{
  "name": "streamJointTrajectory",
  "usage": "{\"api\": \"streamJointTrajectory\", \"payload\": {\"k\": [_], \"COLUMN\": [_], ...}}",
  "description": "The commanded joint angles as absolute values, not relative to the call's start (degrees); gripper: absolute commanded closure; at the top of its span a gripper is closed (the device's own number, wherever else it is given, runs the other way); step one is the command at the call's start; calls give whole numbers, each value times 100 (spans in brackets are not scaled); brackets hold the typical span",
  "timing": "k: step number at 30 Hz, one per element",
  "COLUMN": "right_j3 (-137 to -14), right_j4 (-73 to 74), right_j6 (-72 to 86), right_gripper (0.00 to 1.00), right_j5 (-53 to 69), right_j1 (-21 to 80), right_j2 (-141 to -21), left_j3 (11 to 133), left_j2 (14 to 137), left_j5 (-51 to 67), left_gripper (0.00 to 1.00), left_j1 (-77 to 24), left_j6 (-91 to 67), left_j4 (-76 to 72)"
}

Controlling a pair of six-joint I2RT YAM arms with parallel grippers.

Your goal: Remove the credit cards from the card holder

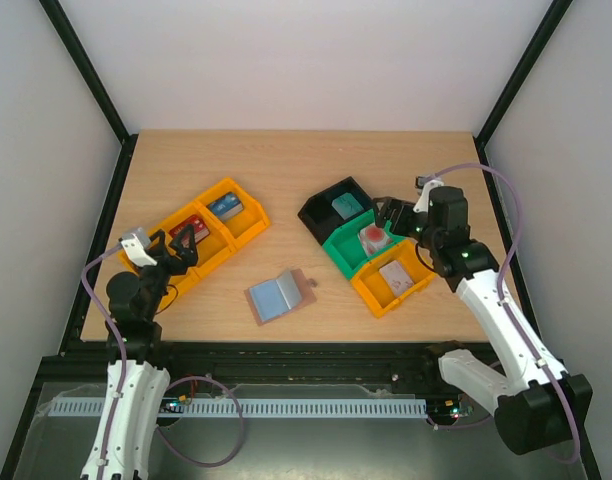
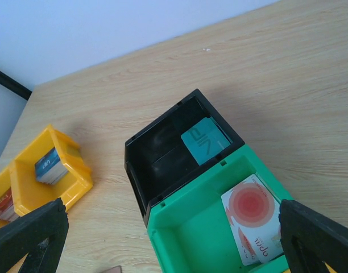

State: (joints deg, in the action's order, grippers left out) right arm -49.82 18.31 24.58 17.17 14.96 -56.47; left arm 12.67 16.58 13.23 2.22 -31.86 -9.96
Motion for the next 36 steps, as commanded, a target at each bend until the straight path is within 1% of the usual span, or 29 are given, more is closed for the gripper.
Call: {"api": "streamJointTrajectory", "payload": {"k": [1, 5, 7, 10, 12, 14, 16, 18, 20, 23, 26, 31, 33, 36], "right_j3": [-4819, -4535, -4295, -3432, -2858, -2398, -1978, -1617, -1350, -865, -493, -216, -176, -283], "right_j4": [1507, 1175, 828, -300, -1204, -2127, -2825, -3450, -3949, -4963, -5832, -7060, -7555, -8128], "right_j6": [2318, 2186, 1937, 1481, 1195, 1034, 979, 1105, 1415, 1672, 1788, 1637, 1559, 1415], "right_gripper": [1, 1, 1, 1, 1, 2, 2, 2, 1, 2, 1, 1, 1, 1], "right_j5": [1437, 1086, 631, -611, -1282, -1650, -1668, -1510, -1395, -1345, -1301, -939, -770, -370], "right_j1": [1445, 1321, 1318, 1312, 1292, 1204, 1023, 694, 251, -175, -355, -369, -374, -369], "right_j2": [-5286, -5063, -4873, -4312, -3978, -3807, -3828, -3995, -4267, -4790, -5439, -6563, -7029, -7666], "left_j3": [1187, 1187, 1187, 1215, 1307, 1402, 1310, 1245, 990, 218, -242, -554, -472, -236], "left_j2": [1686, 1713, 1723, 1770, 1931, 2223, 2591, 2986, 3265, 3533, 4125, 4833, 5144, 5713], "left_j5": [1349, 1345, 1305, 1098, 897, 501, -147, -877, -1114, -1086, -790, 30, -55, -564], "left_gripper": [0, 0, 0, 0, 1, 1, 1, 1, 1, 1, 1, 0, 0, 0], "left_j1": [255, 255, 267, 290, 293, 290, 290, 290, 294, 297, 299, 290, 285, 290], "left_j6": [-3119, -3102, -3081, -2809, -2275, -1691, -1326, -1471, -1241, -403, -121, -41, -59, -297], "left_j4": [-1160, -1147, -1162, -1274, -1307, -1321, -1659, -2017, -2769, -4442, -5542, -6417, -6612, -6806]}}
